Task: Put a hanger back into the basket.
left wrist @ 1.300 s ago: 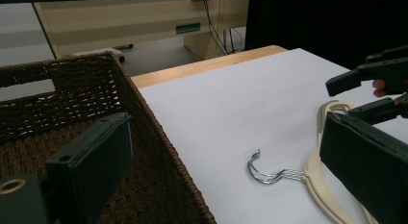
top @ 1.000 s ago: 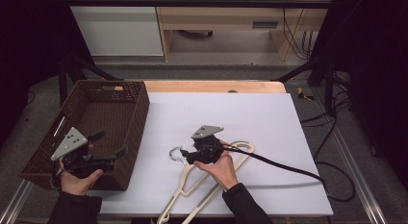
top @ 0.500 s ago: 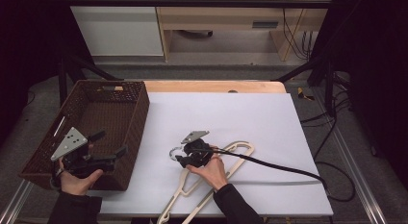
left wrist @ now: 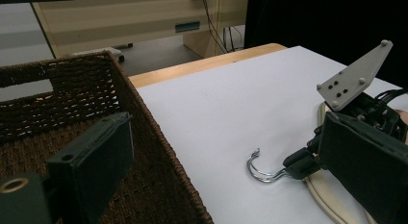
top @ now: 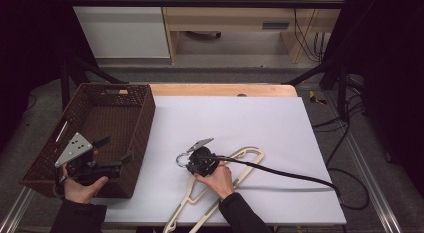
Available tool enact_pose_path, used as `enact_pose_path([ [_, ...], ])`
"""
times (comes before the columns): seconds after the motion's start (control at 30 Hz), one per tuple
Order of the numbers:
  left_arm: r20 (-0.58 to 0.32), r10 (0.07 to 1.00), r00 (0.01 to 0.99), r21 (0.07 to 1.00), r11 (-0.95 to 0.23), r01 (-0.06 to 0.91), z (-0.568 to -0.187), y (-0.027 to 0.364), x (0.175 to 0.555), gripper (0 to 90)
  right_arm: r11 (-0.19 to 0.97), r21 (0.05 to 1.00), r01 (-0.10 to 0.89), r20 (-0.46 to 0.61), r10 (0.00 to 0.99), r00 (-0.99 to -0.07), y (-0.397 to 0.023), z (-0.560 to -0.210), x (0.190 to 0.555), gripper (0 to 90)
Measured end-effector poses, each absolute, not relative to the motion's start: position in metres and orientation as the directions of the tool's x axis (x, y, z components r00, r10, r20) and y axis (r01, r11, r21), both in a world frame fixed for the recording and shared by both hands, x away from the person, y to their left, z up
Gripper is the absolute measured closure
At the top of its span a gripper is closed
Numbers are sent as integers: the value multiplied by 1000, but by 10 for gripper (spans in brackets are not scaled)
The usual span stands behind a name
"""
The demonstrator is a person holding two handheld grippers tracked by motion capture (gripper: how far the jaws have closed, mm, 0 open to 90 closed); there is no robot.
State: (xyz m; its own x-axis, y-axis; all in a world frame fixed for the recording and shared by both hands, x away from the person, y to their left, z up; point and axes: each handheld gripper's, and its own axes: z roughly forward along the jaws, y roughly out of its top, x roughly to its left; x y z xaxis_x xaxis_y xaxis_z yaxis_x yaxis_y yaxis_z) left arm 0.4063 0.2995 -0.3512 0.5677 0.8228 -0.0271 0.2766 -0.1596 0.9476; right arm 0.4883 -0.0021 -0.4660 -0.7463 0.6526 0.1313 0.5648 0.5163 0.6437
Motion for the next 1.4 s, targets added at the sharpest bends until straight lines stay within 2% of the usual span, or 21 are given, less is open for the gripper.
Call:
enact_pose_path([
  [0.17, -21, 821, 570, 946, -169, 278, -351, 299, 406, 48, 506, 636, 582, 138, 667, -732, -2, -466, 489, 880],
  [0.33, -22, 821, 570, 945, -169, 280, -351, 298, 406, 48, 486, 630, 606, 158, 684, -712, -2, -465, 488, 886],
  [0.7, -21, 799, 601, 945, -182, 274, -347, 285, 400, 53, 466, 672, 576, 145, 679, -720, -6, -452, 484, 890],
  [0.97, -36, 745, 666, 920, -236, 313, -353, 254, 393, 69, 473, 721, 506, 109, 644, -757, -13, -439, 478, 891],
  [1.03, -42, 732, 680, 911, -251, 327, -356, 247, 391, 72, 462, 721, 516, 120, 651, -750, -14, -435, 475, 891],
  [1.4, -89, 663, 743, 825, -370, 428, -397, 202, 390, 116, 459, 757, 465, 100, 622, -776, -22, -423, 467, 891],
])
